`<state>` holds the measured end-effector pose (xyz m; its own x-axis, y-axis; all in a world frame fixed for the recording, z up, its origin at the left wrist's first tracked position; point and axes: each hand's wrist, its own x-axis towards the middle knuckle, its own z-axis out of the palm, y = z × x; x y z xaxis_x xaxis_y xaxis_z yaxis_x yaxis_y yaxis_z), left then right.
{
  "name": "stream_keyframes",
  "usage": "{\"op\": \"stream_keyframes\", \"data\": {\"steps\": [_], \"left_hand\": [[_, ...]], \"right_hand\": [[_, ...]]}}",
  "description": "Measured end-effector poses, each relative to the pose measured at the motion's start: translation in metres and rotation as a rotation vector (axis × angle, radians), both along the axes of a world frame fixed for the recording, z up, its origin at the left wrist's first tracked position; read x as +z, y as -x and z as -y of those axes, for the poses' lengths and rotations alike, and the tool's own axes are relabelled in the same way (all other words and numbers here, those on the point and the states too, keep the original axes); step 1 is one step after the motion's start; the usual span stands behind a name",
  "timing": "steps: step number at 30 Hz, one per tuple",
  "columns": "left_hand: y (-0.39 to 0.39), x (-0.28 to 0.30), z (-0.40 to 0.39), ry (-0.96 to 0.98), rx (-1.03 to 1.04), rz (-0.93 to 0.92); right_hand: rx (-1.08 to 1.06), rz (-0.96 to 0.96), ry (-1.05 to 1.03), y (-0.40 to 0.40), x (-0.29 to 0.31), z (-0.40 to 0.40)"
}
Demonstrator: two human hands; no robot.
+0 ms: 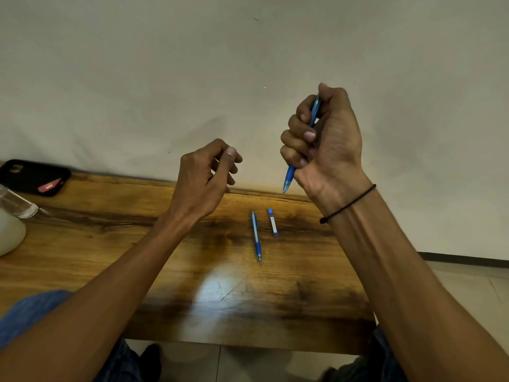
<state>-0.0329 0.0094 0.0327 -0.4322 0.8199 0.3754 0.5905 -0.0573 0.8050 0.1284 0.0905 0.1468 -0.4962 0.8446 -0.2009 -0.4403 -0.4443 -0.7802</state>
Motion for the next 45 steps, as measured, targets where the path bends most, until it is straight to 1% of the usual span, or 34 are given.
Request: {"op": "stream_keyframes", "data": {"steps": [21, 27, 45], "left_hand": [[-0.0001, 0.0010, 0.0001, -0.007, -0.010, -0.008], [-0.0006, -0.0026, -0.0006, -0.003, -0.024, -0.040], [-0.0016, -0.0047, -0.0011, -0.017, -0.044, -0.057]], "right_hand": [[-0.033, 0.002, 0.026, 0.0000, 0.0001, -0.0022], [-0.037, -0.005, 0.039, -0.0005, -0.0010, -0.0033], [-0.062, -0.009, 0.029, -0.0012, -0.0009, -0.0026]]}}
